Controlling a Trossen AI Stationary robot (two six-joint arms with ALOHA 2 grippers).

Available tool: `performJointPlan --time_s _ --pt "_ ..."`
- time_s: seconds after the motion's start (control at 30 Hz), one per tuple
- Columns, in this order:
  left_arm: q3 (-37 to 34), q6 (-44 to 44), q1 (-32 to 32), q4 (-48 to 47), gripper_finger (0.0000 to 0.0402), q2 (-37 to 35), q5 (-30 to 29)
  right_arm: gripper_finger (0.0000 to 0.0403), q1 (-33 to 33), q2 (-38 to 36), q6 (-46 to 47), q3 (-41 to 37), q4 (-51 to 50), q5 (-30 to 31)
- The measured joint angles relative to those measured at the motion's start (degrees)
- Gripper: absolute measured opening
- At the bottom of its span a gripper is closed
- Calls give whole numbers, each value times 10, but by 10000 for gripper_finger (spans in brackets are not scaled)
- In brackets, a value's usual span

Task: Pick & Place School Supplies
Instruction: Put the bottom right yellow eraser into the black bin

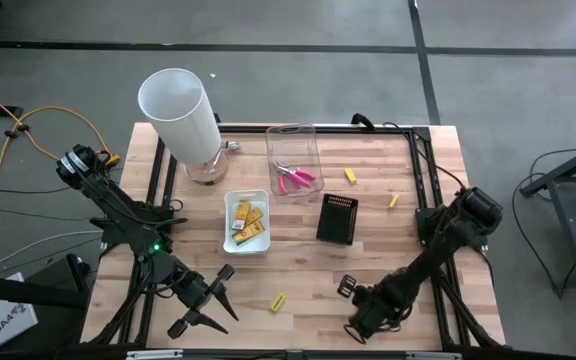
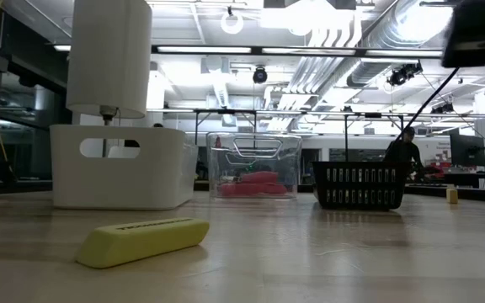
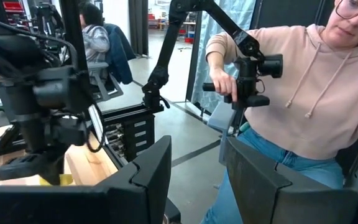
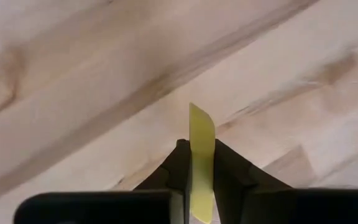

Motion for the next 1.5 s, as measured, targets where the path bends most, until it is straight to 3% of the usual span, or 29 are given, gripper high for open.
performJointPlan --time_s 0.5,0.93,1.2,1.5 --pt "0 0 0 0 146 0 0 34 -186 -17 136 0 2 19" --pt "0 -7 0 -2 146 0 0 35 -280 -134 139 0 3 11" --pt "0 -9 0 -3 146 0 0 36 -354 -115 145 1 -7 -29" --pt "0 -9 0 -5 146 0 1 38 -393 -98 200 0 -38 -59"
